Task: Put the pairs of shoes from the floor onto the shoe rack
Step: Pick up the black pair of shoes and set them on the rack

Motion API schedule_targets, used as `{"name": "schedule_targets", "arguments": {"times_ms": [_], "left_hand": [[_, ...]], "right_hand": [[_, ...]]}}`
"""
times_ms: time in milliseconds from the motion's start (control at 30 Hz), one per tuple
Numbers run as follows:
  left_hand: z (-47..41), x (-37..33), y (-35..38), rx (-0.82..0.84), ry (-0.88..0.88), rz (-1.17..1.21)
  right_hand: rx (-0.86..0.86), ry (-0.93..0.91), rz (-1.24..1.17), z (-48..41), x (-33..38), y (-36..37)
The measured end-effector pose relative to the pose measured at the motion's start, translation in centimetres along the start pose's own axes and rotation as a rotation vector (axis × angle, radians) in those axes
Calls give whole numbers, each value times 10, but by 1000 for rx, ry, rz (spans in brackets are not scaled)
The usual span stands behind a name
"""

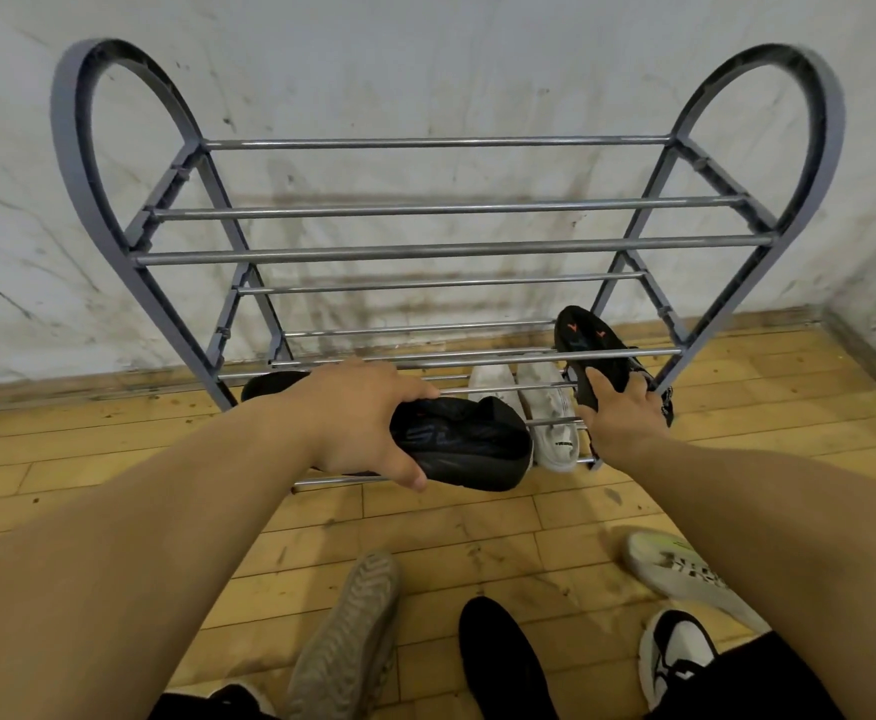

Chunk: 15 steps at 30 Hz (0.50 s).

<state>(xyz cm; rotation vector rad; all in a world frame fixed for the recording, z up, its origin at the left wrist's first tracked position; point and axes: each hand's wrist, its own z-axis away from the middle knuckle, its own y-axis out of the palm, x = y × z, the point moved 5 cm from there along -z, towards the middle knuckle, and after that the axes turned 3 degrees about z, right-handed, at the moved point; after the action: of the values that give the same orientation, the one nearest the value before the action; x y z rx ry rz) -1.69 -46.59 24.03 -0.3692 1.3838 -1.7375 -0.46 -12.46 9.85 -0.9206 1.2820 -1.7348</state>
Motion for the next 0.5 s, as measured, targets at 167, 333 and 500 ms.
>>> {"name": "schedule_targets", "arguments": {"times_ms": [167, 333, 500], "left_hand": [[2, 3, 1, 13, -5, -4], [-1, 1, 2, 13, -3, 1], [-3, -1, 2, 16, 5, 19]], "right_hand": [[-58, -37, 9, 1, 2, -3], [-99, -52, 26, -2, 10, -1], [-4, -39, 55, -10, 7, 8]]}}
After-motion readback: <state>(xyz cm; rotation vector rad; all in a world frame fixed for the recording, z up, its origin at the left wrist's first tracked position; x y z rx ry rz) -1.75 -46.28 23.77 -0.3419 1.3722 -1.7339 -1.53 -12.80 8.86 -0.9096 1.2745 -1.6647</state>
